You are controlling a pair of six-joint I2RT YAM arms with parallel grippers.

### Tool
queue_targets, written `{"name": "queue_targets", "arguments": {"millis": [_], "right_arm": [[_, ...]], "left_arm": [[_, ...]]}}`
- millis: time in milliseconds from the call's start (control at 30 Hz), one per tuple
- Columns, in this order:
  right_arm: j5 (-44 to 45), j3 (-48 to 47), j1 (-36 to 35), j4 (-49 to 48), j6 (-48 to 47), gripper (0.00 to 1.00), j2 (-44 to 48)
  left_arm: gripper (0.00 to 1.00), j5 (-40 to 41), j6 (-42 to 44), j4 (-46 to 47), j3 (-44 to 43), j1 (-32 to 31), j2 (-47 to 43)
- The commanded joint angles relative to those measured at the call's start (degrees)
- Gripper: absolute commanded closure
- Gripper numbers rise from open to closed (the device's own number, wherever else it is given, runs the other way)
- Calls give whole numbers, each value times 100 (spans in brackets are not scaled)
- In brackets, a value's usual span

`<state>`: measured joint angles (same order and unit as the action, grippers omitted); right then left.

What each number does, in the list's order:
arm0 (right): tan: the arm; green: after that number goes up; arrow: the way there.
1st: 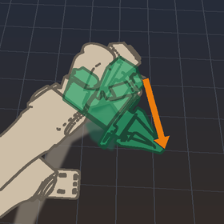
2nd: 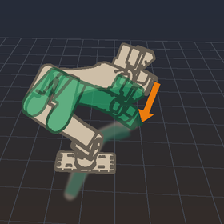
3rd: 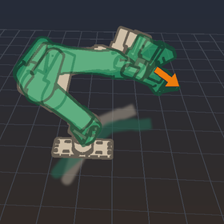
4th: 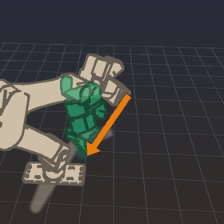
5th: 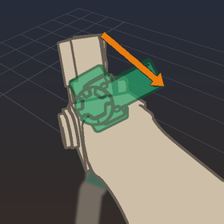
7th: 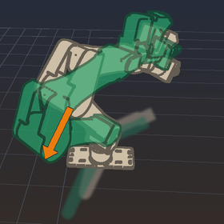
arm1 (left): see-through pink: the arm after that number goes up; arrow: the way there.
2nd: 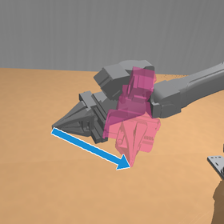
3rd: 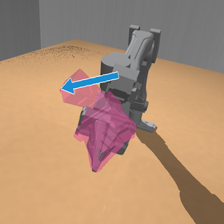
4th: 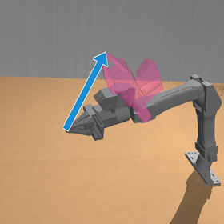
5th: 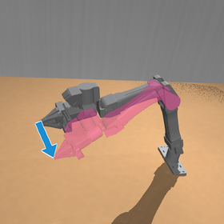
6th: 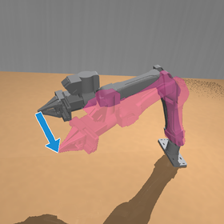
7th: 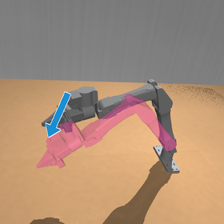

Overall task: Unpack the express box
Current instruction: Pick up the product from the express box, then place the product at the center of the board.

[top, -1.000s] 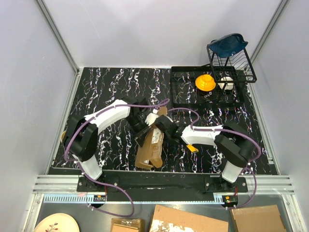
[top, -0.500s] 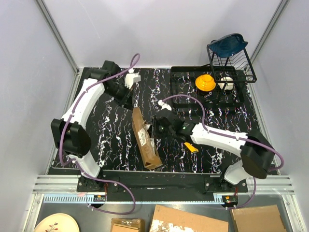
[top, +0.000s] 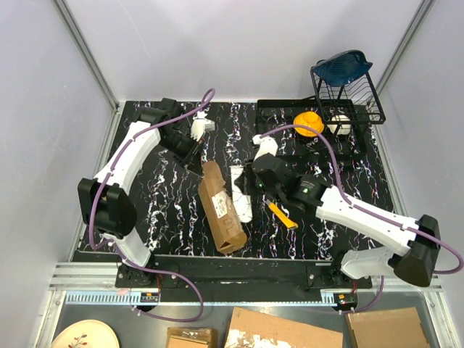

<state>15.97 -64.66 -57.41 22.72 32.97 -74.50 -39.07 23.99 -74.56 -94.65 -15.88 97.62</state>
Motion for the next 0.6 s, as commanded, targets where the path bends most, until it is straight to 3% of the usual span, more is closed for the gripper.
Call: {"name": "queue_targets", "arguments": {"millis": [0, 200, 567], "right_arm": [[1171, -381, 273, 1310, 76, 100, 532], [522, 823, 1037, 1393, 561, 100, 1288], [-708, 1843, 1917, 745, 315, 96, 1140]], "left_arm": [[85, -206, 123, -5, -1, 23, -340], [84, -311, 255, -58, 8, 32, -384], [78, -426, 396, -190, 219, 94, -613]]}}
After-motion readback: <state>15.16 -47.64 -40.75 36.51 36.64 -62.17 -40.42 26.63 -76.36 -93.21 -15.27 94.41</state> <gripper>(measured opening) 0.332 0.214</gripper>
